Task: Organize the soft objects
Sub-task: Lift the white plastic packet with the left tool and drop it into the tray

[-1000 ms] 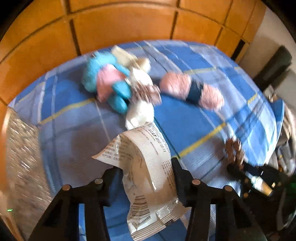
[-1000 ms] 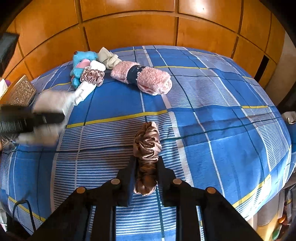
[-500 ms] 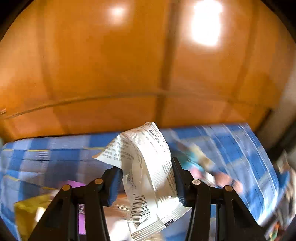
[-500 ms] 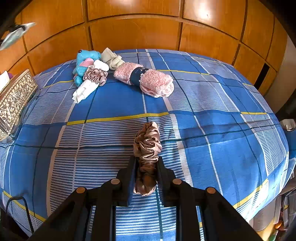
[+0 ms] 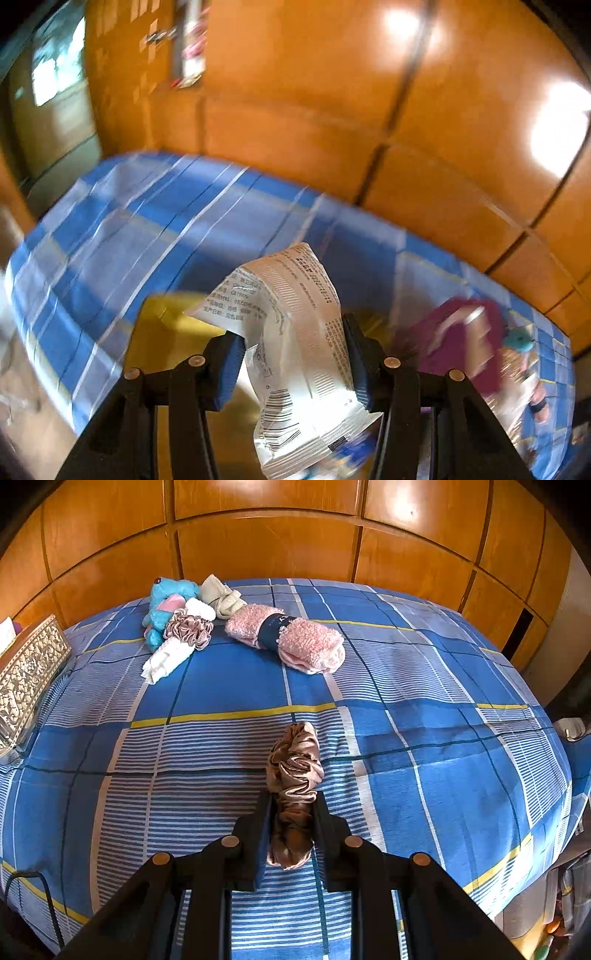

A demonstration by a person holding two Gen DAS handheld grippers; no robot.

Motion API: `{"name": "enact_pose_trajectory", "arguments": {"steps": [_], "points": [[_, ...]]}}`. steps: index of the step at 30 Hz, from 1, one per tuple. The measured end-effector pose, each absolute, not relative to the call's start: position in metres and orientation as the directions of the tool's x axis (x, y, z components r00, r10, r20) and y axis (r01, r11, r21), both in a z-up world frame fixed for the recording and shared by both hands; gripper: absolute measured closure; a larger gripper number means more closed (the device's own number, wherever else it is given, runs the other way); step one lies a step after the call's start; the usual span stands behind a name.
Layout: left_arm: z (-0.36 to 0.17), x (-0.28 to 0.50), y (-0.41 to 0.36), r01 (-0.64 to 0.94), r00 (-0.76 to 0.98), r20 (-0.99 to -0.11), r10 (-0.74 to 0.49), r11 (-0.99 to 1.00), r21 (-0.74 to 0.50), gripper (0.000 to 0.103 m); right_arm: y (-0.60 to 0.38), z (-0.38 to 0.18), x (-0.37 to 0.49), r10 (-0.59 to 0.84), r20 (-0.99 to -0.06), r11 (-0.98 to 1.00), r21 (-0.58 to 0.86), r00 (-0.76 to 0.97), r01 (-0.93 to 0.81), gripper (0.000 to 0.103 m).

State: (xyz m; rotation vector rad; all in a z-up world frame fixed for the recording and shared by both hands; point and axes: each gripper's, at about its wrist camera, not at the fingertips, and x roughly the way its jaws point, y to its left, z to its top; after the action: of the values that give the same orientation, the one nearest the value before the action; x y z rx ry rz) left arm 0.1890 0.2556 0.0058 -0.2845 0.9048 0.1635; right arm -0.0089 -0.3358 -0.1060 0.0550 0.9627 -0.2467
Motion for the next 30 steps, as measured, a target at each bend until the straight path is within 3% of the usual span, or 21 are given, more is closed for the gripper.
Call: {"name": "enact_pose_trajectory", "arguments": {"steps": [6,15,17,20,30], "points": [[-0.057,0.147,0.275,-0.326,0.530,-0.848,0.015,0.927,-0.187,0.052,-0.332,-0.106,-0.007,-0.212,-0.820,0.965,-0.089,0.531,0.247,0.083],[-0.092,0.142,0.276,-0.319,0.464,-0.886,-0.003,0.932,-0.170,0.046,-0.327,-0.105,-0.002,-0.242,-0.832,0.961,-0.134,0.498,0.243,0.084],[-0.093,0.142,0.275,-0.323,0.470,-0.883,-0.004,0.930,-0.176,0.042,-0.326,-0.106,-0.002,-0.251,-0.832,0.959,-0.144,0.494,0.244,0.084],[-0.086,0.136,0.271,-0.334,0.499,-0.866,0.033,0.930,-0.157,0.024,-0.324,-0.106,0.000,-0.258,-0.835,0.957,-0.153,0.485,0.246,0.085],[-0.038,0.081,0.254,-0.286,0.649,-0.757,0.081,0.947,-0.144,0.023,-0.322,-0.106,0.006,-0.260,-0.844,0.955,-0.153,0.470,0.253,0.090]]}}
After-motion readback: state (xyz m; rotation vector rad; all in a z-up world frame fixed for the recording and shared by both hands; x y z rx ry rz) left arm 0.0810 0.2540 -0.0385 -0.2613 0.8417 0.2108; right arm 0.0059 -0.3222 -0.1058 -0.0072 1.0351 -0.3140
